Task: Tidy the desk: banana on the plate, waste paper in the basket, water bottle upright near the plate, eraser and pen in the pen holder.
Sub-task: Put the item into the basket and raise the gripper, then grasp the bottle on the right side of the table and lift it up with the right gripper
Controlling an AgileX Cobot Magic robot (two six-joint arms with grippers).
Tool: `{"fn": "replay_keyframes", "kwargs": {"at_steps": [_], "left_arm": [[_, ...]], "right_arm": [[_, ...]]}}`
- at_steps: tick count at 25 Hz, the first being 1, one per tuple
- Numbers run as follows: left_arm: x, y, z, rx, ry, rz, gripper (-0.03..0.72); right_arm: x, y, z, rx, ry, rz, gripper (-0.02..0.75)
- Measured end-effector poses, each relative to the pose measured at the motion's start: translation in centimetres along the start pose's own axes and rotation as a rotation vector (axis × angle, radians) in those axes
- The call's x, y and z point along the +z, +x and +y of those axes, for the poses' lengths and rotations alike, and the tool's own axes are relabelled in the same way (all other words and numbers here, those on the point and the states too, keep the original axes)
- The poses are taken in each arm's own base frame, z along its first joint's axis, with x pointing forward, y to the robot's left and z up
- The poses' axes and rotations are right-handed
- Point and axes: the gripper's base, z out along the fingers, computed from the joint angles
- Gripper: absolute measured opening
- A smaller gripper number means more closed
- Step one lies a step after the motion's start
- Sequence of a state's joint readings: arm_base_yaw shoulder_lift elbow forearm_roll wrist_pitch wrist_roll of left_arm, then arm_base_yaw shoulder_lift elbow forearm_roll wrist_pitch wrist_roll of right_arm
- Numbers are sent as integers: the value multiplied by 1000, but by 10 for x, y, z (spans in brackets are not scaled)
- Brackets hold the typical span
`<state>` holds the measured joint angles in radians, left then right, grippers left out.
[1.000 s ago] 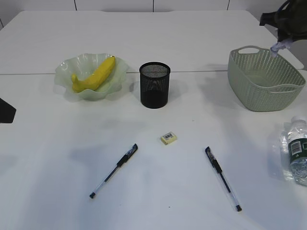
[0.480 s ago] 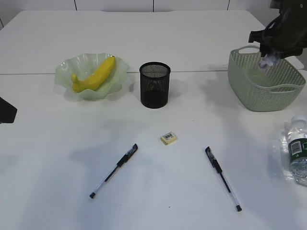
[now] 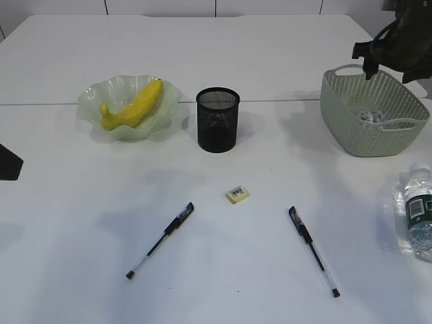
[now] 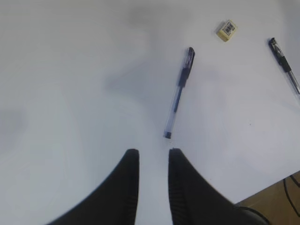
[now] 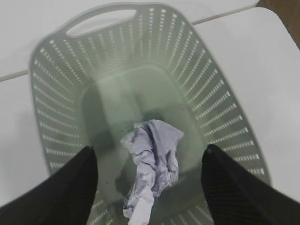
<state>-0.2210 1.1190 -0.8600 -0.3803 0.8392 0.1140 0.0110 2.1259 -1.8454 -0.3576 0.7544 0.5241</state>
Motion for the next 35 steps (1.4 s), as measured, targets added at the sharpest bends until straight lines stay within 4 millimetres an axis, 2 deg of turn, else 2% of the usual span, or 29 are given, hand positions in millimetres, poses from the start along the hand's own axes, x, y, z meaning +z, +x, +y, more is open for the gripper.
{"fn": "replay_keyframes", "kwargs": {"at_steps": [3,6,12,17,21,27,31,35], "left_arm": [[0,1,0,0,1,10,151],[0,1,0,0,1,10,151],[0,1,0,0,1,10,152],[0,1,0,16,1,10,151],[0,1,0,25,1,10,151],[0,1,0,26,1,10,152],[0,1,0,26,2,12,152],[0,1,0,27,2,15,152]], "right_arm": [[-6,-4,-2,9,23,23,522],[-21,-10,-5,8,40,31,522],[-67,-20,-11,-128,-1,29,522],[-98,-16,-20,-171,14,114,522],[-108,2,-25,-203,12,215,512],[-105,47,-36,-255,29,384,494],[-96,81,-40,-262,19,479,493],[-79,111,-39,-241,-21,539,492]]}}
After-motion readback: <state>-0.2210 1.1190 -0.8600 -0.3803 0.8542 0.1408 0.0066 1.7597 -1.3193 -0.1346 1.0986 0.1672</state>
